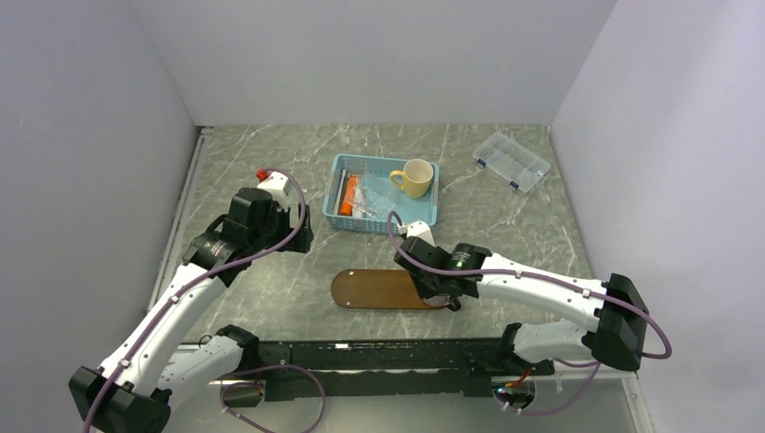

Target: Prepare toiletry sets of a toothbrush and toothpaste on the tray

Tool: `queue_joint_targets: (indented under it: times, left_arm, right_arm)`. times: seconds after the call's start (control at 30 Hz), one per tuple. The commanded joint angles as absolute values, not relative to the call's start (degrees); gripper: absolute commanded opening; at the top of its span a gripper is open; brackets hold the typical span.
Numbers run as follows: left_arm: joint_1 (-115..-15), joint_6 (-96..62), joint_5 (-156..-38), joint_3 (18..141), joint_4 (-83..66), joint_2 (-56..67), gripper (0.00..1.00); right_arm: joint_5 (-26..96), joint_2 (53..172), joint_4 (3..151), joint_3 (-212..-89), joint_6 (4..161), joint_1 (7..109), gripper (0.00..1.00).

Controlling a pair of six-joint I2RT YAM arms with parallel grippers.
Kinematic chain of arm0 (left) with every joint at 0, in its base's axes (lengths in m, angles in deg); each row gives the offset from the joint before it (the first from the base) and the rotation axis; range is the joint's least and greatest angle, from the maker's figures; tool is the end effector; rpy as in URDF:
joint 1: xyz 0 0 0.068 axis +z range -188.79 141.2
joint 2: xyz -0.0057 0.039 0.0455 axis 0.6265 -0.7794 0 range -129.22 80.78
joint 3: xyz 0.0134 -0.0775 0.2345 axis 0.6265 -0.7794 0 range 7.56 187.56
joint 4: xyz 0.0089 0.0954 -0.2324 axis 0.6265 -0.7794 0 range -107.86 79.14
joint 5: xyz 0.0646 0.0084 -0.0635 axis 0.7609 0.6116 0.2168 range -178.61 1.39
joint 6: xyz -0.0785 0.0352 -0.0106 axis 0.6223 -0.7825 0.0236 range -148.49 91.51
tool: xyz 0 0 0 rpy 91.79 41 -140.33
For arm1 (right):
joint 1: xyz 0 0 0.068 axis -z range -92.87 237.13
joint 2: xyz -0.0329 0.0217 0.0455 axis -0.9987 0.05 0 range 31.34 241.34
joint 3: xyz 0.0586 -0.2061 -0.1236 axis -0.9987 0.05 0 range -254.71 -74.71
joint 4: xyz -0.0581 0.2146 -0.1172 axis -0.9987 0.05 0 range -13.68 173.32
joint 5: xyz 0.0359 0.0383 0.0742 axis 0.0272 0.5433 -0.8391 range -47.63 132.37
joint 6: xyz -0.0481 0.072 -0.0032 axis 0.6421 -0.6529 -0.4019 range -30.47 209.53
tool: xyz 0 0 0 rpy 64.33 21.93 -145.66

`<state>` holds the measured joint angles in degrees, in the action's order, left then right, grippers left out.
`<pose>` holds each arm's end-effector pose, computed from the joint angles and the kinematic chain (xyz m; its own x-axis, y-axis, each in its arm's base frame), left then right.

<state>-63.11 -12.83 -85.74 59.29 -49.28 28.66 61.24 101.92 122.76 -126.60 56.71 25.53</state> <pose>0.2076 -0.0896 0.2650 -0.6513 -0.0015 -0.7588 0.2075 0.9615 -0.1800 0.1377 0.2025 0.1865 -0.7786 -0.3619 -0.5126 -0.4113 0.9113 -0.0187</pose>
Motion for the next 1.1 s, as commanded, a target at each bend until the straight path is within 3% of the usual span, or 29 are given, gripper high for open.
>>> queue_joint_targets:
  times: [0.0, 0.1, 0.23, 0.43, 1.07]
  left_arm:
    - [-62.8, -13.9, -85.8, 59.2, -48.1, 28.7, 0.99]
    - [-62.8, -13.9, -85.8, 59.2, -48.1, 28.7, 0.99]
    - [-62.8, -13.9, -85.8, 59.2, -48.1, 28.6, 0.99]
    - [-62.9, -13.9, -85.7, 59.2, -48.2, 28.7, 0.99]
    - [-62.9, -13.9, -86.6, 59.4, -48.0, 28.4, 0.99]
  right_arm:
    - [63.4, 100.4, 120.8, -126.1, 55.6, 25.2, 0.0]
    - [63.6, 100.7, 120.6, -126.5, 55.6, 25.2, 0.01]
    - [64.4, 101.0, 121.1, -126.9, 55.4, 25.2, 0.23]
    - [64.7, 100.8, 121.0, -127.1, 55.0, 25.2, 0.33]
    - [71.0, 102.8, 127.9, -140.7, 56.9, 25.1, 0.52]
